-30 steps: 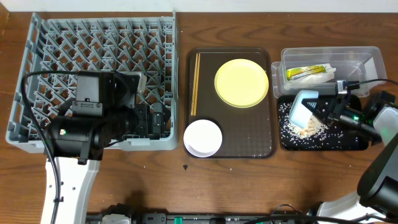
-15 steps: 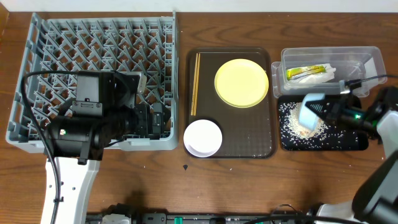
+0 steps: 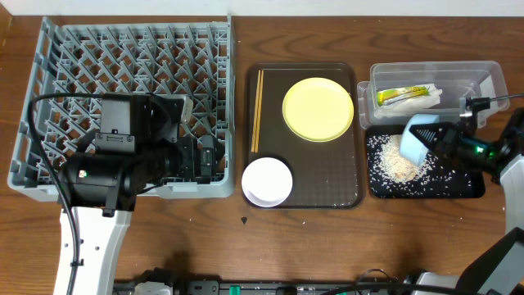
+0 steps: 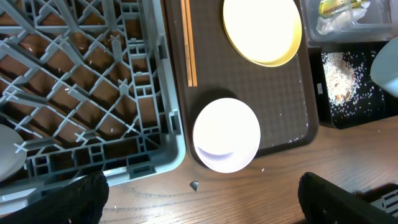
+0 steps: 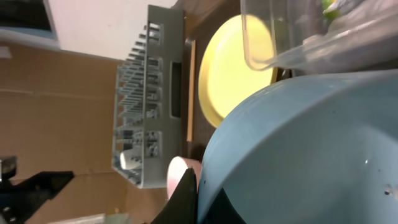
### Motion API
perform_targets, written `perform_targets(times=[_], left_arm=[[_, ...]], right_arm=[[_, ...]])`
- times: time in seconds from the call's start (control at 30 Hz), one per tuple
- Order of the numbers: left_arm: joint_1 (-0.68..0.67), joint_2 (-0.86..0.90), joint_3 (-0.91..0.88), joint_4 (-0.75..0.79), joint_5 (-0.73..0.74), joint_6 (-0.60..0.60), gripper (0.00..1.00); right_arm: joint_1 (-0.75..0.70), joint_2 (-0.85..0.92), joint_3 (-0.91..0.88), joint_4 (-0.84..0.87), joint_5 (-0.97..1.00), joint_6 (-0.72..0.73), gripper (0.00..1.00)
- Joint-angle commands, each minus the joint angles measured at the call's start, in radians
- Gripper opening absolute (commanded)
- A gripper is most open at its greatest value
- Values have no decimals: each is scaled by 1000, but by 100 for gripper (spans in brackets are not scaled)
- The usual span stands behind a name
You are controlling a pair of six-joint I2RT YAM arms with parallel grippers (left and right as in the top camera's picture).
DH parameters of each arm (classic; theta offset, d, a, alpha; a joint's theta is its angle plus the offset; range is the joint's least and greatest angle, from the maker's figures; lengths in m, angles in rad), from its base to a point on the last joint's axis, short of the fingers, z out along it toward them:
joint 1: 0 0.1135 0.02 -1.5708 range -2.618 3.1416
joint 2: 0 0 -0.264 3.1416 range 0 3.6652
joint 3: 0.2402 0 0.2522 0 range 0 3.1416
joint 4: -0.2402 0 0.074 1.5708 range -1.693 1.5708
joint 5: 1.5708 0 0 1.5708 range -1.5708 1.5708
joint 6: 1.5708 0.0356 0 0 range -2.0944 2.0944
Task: Sort waste into correct bins and load items into the dishwasher
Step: 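Tip the light-blue bowl over the black tray to pour out rice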
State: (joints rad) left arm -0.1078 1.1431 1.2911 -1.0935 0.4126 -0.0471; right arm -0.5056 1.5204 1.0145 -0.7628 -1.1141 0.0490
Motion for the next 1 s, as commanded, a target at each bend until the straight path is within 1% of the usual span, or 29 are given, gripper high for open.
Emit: perform_targets(times=[0.0,0.03,0.07,0.13,0.17,0.2,0.23,0.27,0.3,0.33,0.37,0.4,0.43,0.47,0.5,0.53,0.57,0.6,0.63,0.67,0.7,0.73,0.77,0.8,0.83,0.87,0.9,0.93,0.97], left_arm=[[-3,2,17,-2,-6,17,98],[-3,2,17,-2,-6,17,98],[-3,2,17,-2,-6,17,98],[-3,2,17,-2,-6,17,98],[-3,2,17,-2,-5,17,98],[-3,2,16,-2,-6,17,98],[-3,2,16,-2,-6,17,98],[-3,2,16,-2,-6,17,98],[-3,2,16,-2,-6,17,98],[-3,2,16,-2,-6,17,98],[-3,2,16,-2,-6,17,98],[-3,2,16,-2,-6,17,98],[-3,2,16,-2,-6,17,98],[-3,2,16,-2,-6,17,98],[-3,2,16,-2,-6,17,98],[-3,2,16,-2,-6,17,98],[-3,2,16,-2,-6,17,98],[-3,2,16,-2,-6,17,98],[-3,2,16,-2,-5,17,98],[-3,2,16,-2,-6,17,98],[-3,2,16,-2,-6,17,98],[-3,2,16,-2,-6,17,98],[-3,2,16,-2,-6,17,98],[-3,2,16,-2,-6,17,98],[-3,2,16,-2,-6,17,98],[-3,2,16,-2,-6,17,98],[-3,2,16,-2,-6,17,98],[-3,2,16,-2,-6,17,98],[-3,2,16,-2,-6,17,98]], right_arm=[[10,16,4,11,-109,-97,1],[10,17,4,15,-25,-12,1],[10,19,4,-1,-66,26,1],[16,19,4,-13,-254,-114,1],[21,19,4,13,-199,-127,1],[29,21,4,14,76,115,1],[31,21,4,-7,27,104,1],[35,20,4,-11,-72,30,1],[46,20,4,-2,-188,-118,1],[51,20,4,19,-142,-130,1],[59,23,4,55,114,63,1],[60,23,4,44,155,182,1],[60,23,4,47,17,123,1],[71,23,5,85,-209,-58,1],[74,23,5,103,-145,-30,1],[77,23,4,112,35,104,1],[77,23,4,99,49,158,1],[77,23,4,98,-44,95,1],[83,23,4,100,-193,-81,1],[82,23,4,103,-79,-30,1],[82,23,4,99,23,58,1],[80,23,4,84,-22,85,1],[83,23,4,82,-227,-63,1],[85,23,4,82,-307,-134,1],[86,23,4,93,-223,-167,1],[85,23,4,93,-35,15,1],[86,23,4,84,-106,-26,1],[89,23,4,72,-240,-150,1],[91,23,4,61,-323,-232,1]])
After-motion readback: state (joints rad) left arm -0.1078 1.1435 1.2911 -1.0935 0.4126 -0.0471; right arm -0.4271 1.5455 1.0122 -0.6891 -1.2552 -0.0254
